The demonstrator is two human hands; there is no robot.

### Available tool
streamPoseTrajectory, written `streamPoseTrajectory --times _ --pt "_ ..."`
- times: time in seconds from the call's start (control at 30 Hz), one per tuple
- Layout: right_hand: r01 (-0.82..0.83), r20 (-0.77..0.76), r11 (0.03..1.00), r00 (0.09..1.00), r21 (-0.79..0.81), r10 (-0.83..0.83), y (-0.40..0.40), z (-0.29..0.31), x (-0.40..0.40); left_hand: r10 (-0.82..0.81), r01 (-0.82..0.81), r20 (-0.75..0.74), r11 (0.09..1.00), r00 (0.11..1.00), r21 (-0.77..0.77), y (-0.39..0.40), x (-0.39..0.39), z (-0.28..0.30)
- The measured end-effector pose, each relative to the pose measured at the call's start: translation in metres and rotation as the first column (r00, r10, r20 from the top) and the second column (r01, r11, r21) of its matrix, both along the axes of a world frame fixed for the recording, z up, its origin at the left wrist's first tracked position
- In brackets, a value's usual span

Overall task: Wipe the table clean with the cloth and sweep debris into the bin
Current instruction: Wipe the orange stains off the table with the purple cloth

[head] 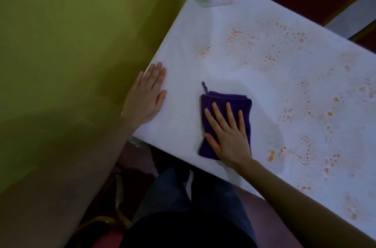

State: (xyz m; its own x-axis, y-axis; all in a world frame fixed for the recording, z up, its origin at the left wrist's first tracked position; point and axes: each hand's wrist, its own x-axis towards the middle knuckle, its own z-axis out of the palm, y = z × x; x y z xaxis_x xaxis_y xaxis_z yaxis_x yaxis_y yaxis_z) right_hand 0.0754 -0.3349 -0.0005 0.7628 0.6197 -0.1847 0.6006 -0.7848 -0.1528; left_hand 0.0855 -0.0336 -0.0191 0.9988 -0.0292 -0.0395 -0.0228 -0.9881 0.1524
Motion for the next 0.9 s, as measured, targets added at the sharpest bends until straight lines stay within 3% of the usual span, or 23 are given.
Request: streamPoseTrajectory --times 0.13,0.23,0.37,0.5,0.6,0.7,0.8,0.9 --pt "-0.156 0.033 0.988 0.987 0.01 0.155 0.042 -0.003 0.04 0.017 -0.017 0.018 1.0 1.0 0.011 0.0 0.0 -0.002" --pt "-0.148 0.038 0.989 0.988 0.007 0.148 0.082 -0.004 0.089 0.016 -0.017 0.041 0.999 0.999 0.035 0.001 0.0 -0.004" --pt "-0.013 -0.001 1.0 1.0 -0.013 0.013 0.093 -0.001 0.154 0.006 -0.008 0.054 0.999 0.999 0.048 0.0 -0.001 -0.003" --pt "0.227 0.025 0.974 0.974 0.004 -0.227 0.045 -0.001 0.19 0.01 -0.013 0.041 0.997 0.999 0.074 0.0 -0.002 -0.003" --pt "0.367 0.042 0.93 0.929 0.003 -0.367 0.003 0.0 0.179 0.011 -0.014 0.042 0.998 0.999 0.066 0.001 -0.002 -0.002" --pt "0.403 0.056 0.915 0.914 0.001 -0.403 -0.016 0.001 0.134 0.013 -0.016 0.044 0.998 0.999 0.057 0.001 -0.003 -0.001" --pt "0.317 0.072 0.948 0.946 -0.013 -0.315 0.001 0.0 0.079 0.013 -0.015 0.038 0.998 0.999 0.057 0.0 -0.004 -0.001" --pt "0.124 0.047 0.992 0.991 -0.013 -0.123 0.039 -0.003 0.051 0.012 -0.014 0.034 0.998 0.999 0.061 0.0 -0.004 -0.001"
